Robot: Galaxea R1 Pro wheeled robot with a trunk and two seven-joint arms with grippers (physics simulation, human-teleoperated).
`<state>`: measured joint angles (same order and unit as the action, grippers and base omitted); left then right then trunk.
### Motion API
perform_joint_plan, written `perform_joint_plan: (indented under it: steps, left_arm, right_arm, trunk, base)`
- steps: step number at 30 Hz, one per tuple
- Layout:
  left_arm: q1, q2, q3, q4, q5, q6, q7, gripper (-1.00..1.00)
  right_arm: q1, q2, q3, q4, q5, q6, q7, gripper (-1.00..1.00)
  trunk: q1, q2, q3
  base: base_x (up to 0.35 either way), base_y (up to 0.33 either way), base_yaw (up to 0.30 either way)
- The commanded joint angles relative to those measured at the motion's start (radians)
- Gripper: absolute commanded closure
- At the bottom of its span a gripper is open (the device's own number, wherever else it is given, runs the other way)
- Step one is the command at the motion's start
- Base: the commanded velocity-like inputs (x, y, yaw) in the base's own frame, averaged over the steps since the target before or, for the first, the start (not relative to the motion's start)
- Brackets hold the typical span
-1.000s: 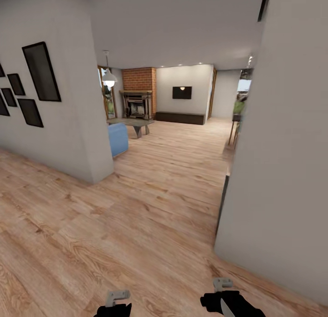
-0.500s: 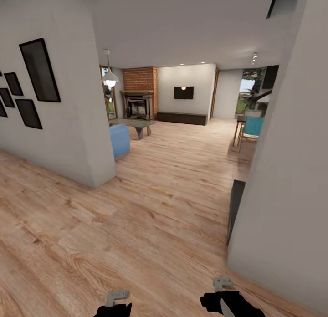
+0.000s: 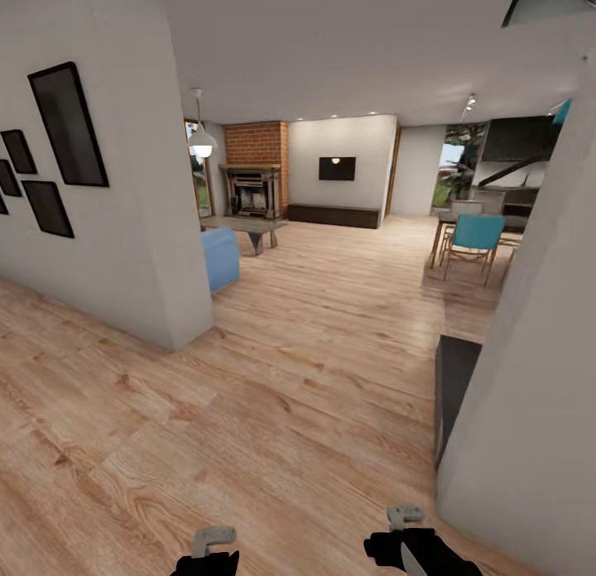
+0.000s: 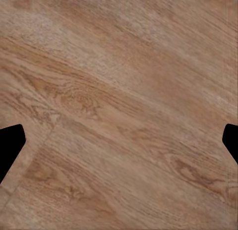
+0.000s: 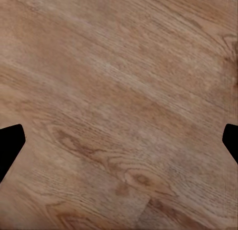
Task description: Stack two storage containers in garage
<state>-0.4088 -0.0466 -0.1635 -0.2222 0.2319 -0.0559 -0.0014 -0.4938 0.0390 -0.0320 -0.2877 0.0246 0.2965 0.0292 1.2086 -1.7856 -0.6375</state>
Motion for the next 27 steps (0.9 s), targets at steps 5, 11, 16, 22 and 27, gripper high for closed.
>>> perform_joint_plan:
  steps: [5, 11, 16, 22, 27]
  left_arm:
    - [-0.001, 0.000, -0.008, 0.001, 0.010, -0.004, 0.000, -1.00]
    - [-0.001, 0.000, -0.008, 0.001, 0.010, -0.004, 0.000, -1.00]
    - [-0.001, 0.000, -0.008, 0.001, 0.010, -0.005, 0.000, -1.00]
    - [-0.001, 0.000, -0.008, 0.001, 0.010, -0.004, 0.000, -1.00]
    - [-0.001, 0.001, -0.008, 0.001, 0.010, -0.004, 0.000, -1.00]
  right_arm:
    - [0.000, 0.000, -0.003, -0.002, 0.003, 0.006, 0.003, -1.00]
    - [0.000, -0.001, -0.003, -0.002, 0.002, 0.006, 0.003, -1.00]
    - [0.000, -0.001, -0.003, -0.002, 0.002, 0.006, 0.003, -1.00]
    - [0.000, 0.001, -0.003, -0.001, 0.002, 0.006, 0.003, -1.00]
    - [0.000, 0.002, -0.002, -0.001, 0.002, 0.006, 0.003, -1.00]
  trunk:
    - [0.000, 0.000, -0.001]
    - [0.000, 0.000, -0.001]
    - [0.000, 0.000, -0.001]
    - [0.000, 0.000, -0.001]
    - [0.000, 0.000, -0.001]
  base:
    - [0.299, 0.177, 0.000]
    - [0.299, 0.177, -0.005]
    - [0.299, 0.177, -0.065]
    - [0.299, 0.177, -0.131]
    - [0.299, 0.177, -0.096]
